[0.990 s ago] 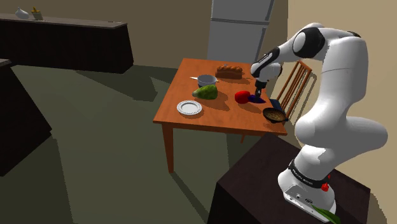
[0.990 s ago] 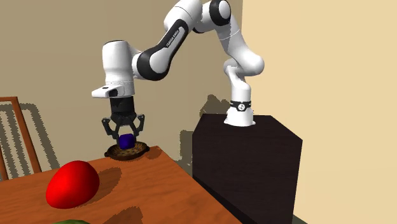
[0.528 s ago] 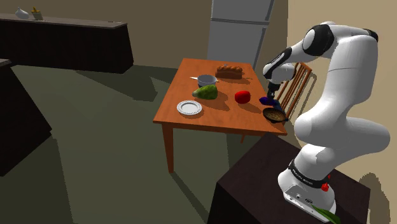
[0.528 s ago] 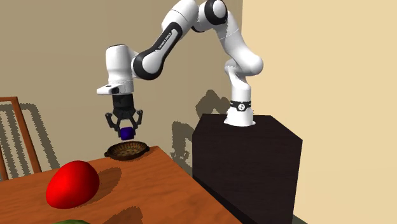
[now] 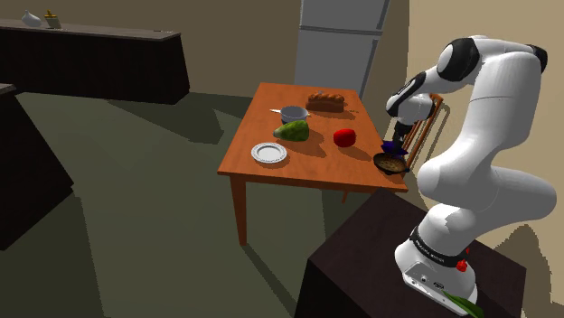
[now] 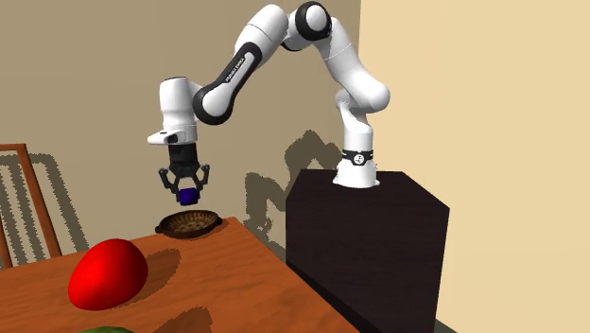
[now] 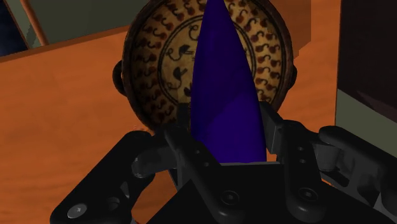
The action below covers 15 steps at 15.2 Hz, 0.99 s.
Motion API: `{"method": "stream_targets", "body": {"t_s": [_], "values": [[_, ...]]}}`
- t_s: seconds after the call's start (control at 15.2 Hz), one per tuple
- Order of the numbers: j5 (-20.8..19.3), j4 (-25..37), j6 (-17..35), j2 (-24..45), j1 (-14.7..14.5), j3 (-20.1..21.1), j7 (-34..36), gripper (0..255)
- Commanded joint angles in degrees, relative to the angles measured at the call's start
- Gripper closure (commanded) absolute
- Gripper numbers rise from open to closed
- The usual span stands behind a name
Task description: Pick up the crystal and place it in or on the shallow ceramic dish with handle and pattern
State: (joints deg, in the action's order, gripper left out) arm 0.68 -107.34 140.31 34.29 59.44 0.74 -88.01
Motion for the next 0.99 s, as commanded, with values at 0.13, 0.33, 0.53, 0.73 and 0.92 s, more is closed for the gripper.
{"method": "stream_targets", "body": {"t_s": [0.13,0.33,0.53,0.73,0.92], "values": [[0.0,0.7,1.9,2.6,0.1,0.0,-0.1,255],[0.0,1.2,3.3,4.5,0.1,0.0,-0.2,255],[0.0,1.7,4.7,6.4,0.1,0.0,-0.2,255],[0.0,1.9,5.0,6.8,0.0,0.0,-0.2,255],[0.0,1.9,5.0,6.8,0.0,0.0,-0.2,255]]}}
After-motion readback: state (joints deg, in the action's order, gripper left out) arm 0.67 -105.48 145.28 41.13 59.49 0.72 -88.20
